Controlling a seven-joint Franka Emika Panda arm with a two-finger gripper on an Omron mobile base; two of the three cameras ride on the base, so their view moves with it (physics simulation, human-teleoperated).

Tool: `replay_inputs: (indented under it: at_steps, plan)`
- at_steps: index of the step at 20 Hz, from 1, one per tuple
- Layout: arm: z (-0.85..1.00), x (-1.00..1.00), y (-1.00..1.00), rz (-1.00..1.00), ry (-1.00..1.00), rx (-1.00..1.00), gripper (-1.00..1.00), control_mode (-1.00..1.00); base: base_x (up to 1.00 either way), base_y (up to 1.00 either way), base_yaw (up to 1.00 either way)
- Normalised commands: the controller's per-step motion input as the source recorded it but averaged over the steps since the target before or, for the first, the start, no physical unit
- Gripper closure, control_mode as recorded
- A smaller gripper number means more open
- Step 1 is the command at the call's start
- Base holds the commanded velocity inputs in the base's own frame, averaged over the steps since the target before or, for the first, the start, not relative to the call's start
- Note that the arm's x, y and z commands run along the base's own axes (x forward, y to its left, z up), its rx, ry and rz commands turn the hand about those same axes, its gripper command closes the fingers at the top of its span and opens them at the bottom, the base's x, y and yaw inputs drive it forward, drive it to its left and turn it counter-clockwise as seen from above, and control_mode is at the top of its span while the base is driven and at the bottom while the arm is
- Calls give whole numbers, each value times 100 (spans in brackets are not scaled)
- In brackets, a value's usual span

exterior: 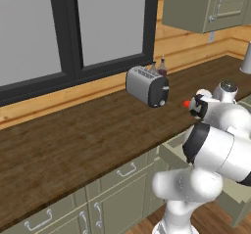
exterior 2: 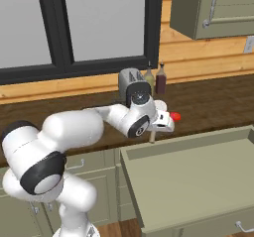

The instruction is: Pick the pizza cutter from the drawer and place it on the counter.

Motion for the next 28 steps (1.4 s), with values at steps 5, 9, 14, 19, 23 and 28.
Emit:
replay_inputs:
  at_steps: [5,9,14,19,23,28]
  plan:
    - [7,40,100,3,41,-10,100,-100,0,0,0]
    - [29,45,100,1,43,-1,100,-100,0,0,0]
    - [-9,12,91,7,21,5,100,-100,0,0,0]
    - [-56,41,63,3,-7,28,100,-100,0,0,0]
    - [-61,66,99,0,0,17,100,-100,0,0,0]
    - [-53,64,99,0,0,2,-100,-100,0,0,0]
